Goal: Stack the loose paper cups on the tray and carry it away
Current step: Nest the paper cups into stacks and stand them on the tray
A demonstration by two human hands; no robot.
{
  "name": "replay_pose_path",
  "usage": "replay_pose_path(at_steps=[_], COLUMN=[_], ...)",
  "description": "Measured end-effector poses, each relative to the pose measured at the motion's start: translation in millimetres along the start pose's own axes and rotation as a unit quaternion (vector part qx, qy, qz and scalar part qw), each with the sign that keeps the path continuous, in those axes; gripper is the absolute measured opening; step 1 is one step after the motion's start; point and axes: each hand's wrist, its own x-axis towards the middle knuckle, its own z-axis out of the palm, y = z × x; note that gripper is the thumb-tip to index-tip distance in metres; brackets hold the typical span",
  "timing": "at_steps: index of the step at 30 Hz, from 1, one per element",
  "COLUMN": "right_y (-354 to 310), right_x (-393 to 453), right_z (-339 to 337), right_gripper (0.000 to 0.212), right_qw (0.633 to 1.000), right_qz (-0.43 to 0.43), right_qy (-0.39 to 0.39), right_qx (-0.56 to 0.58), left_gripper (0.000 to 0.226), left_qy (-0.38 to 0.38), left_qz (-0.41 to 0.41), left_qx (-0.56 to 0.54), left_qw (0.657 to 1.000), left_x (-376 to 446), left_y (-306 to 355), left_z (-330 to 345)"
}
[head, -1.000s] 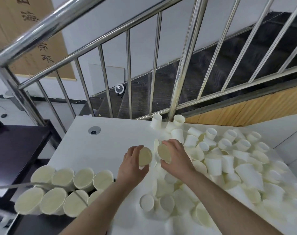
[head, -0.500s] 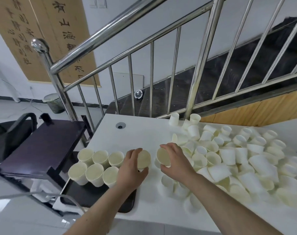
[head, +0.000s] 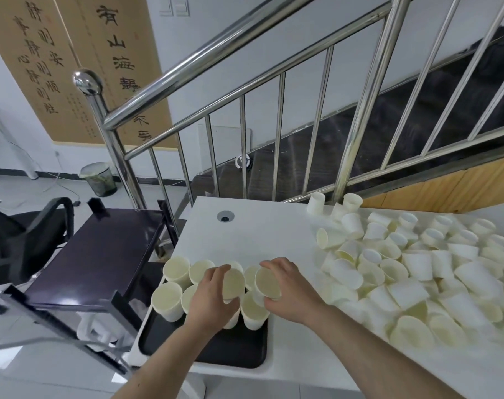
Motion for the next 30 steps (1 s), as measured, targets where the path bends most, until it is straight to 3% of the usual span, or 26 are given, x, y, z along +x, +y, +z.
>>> replay_pose_path(at_steps=[17, 30], right_y=[-11, 1], right_x=[10, 18], right_z=[42, 55], right_gripper=[0.078, 0.075], right_qw=[0.995, 0.987], right_qz=[0.044, 0.072], right_qy=[-0.072, -0.114], right_qx=[-0.052, -0.091], left_gripper=[0.075, 0.065], left_qy=[-0.108, -0.125], left_qz=[0.003, 0.012], left_qx=[0.036, 0.098], left_qw=[0.994, 0.987], left_x=[12, 19], left_y=[-43, -51], left_z=[13, 23])
